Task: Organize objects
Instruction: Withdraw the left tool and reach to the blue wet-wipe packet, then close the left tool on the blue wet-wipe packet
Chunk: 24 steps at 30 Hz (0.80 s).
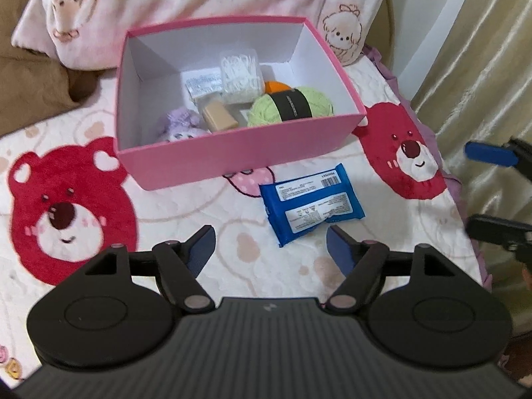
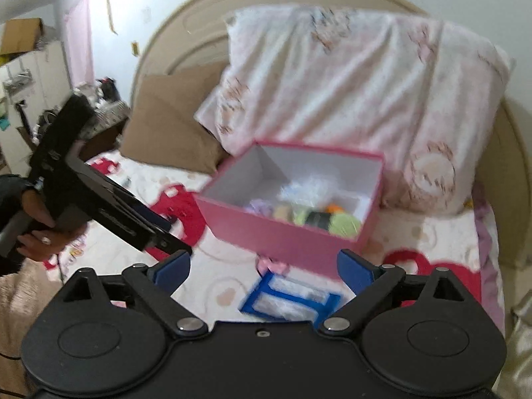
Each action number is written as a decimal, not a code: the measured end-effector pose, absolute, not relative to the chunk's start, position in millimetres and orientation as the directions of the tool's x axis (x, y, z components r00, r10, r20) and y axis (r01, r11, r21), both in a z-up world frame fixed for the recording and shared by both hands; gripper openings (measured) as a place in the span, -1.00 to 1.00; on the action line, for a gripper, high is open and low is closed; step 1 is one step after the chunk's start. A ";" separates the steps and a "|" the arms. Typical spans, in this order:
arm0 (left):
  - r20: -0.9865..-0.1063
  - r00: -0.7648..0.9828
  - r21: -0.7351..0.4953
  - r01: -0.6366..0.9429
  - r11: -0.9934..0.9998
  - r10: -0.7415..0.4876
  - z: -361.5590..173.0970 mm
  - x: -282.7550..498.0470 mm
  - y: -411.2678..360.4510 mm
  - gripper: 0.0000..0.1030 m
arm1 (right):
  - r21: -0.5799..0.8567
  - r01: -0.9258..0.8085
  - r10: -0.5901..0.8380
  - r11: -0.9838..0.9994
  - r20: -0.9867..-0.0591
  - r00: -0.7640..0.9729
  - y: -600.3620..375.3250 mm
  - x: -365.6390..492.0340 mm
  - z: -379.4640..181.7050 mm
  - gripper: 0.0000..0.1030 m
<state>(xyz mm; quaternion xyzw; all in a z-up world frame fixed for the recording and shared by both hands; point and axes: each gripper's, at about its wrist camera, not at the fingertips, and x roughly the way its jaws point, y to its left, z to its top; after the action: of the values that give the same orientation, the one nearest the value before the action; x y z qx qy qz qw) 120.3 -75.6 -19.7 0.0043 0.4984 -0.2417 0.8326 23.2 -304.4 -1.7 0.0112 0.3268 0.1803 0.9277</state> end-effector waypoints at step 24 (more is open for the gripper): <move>-0.780 0.459 -0.299 0.324 0.898 -0.425 -142.2 155.0 -139.0 0.19 | 0.288 -0.001 0.232 0.958 -0.770 0.594 -320.4 104.2 -142.0 0.01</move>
<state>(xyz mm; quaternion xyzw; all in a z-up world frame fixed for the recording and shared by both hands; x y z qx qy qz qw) 155.0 -139.1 -142.2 -0.0539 0.4714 -0.2196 0.8524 104.2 -320.4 -142.0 0.1295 0.4456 0.0661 0.8834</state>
